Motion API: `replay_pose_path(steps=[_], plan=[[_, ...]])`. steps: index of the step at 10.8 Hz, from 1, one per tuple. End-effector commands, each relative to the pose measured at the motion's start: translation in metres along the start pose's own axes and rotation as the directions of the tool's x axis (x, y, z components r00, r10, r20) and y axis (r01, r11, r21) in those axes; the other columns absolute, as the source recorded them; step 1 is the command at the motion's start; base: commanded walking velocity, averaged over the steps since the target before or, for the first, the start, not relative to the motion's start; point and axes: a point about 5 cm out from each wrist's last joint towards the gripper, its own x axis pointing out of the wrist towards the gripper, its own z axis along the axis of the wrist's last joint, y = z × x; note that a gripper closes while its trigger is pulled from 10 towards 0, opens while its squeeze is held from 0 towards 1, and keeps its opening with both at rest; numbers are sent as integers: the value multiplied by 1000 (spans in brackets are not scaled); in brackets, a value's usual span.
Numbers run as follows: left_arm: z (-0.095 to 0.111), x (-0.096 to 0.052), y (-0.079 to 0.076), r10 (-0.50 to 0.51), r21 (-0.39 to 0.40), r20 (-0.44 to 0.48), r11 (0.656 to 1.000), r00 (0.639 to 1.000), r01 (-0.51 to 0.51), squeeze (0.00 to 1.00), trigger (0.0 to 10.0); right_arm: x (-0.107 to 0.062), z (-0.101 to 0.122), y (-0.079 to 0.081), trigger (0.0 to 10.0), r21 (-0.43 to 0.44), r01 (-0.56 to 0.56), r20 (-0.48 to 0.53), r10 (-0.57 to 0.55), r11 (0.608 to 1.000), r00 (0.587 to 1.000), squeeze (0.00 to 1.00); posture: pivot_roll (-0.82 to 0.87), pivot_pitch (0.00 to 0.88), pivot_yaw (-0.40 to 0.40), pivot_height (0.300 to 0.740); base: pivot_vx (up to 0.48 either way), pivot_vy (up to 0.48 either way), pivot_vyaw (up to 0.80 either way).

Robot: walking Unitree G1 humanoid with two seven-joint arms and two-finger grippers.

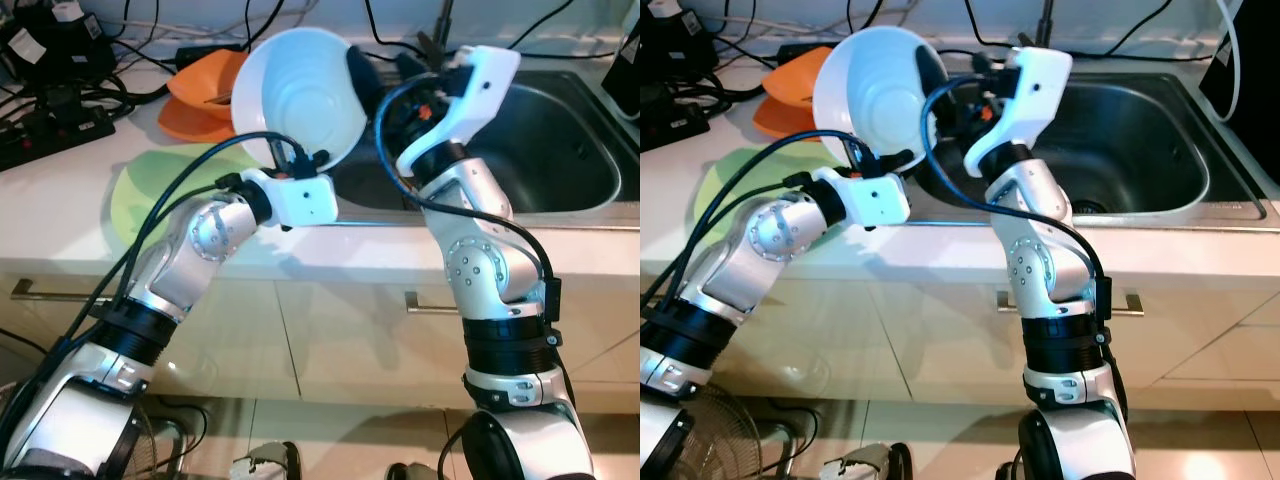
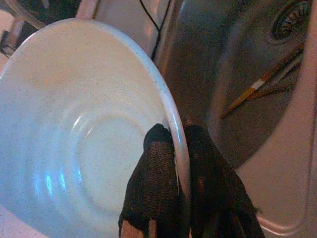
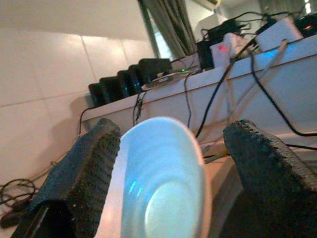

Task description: Kitchen organization

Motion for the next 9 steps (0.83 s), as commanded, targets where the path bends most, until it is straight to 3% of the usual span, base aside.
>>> replay_pose_path(steps=[1,5,9], plan=[[8,1,10,56,48,40,997,998,-57,0,10000,2,2,5,10000,0,-26,-4,26,1000,1000,0,78,18,45,740,0,0,0],[9,-4,20,144,77,67,986,987,-149,0,10000,1,-1,-1,10000,-36,30,-23,-31,999,999,0,84,20,43,740,0,0,0],[10,-6,19,151,78,79,984,985,-157,0,10000,-1,-13,-8,10000,-33,83,-68,-85,996,994,0,90,29,44,740,0,0,0]])
